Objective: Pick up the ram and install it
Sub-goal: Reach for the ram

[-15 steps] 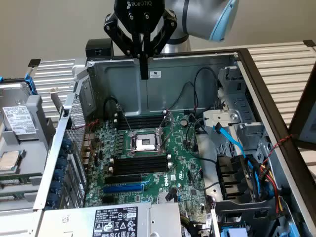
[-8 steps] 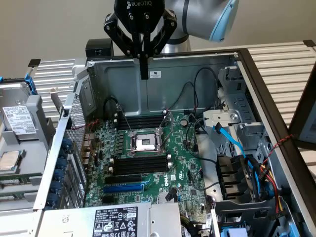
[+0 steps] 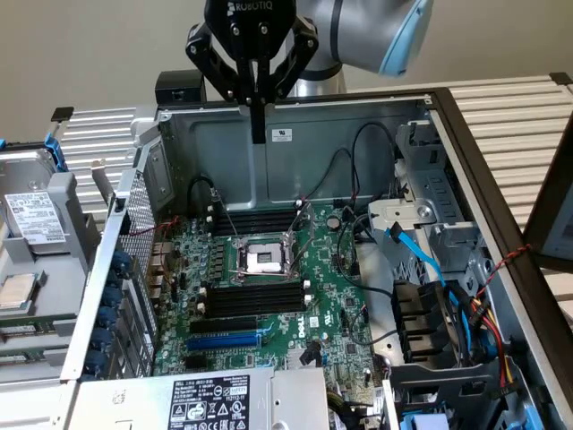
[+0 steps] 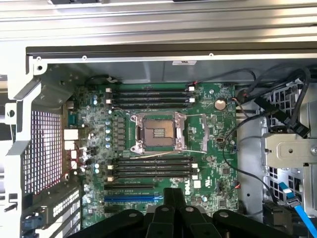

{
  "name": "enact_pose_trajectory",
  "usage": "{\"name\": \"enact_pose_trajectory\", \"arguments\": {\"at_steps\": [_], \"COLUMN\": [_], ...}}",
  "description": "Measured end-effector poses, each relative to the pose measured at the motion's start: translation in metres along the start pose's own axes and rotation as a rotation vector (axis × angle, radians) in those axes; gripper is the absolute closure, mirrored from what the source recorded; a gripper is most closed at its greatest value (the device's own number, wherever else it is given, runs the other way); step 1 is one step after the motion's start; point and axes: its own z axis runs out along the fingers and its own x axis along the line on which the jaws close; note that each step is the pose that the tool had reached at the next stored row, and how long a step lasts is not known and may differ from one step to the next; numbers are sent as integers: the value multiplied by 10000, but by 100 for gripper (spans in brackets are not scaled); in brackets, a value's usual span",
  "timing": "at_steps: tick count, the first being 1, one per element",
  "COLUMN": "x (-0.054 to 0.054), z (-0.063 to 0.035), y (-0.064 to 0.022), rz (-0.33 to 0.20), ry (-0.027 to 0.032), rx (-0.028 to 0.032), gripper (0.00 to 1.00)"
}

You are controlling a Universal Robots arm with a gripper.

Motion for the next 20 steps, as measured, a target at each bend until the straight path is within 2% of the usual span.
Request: {"name": "enact_pose_trajectory", "arguments": {"at_steps": [15, 20], "x": [692, 922], "z": [105, 175], "y": [83, 88], "rz": [0, 0], "ry": [7, 6], "rx": [0, 0], "gripper": [90, 90]}}
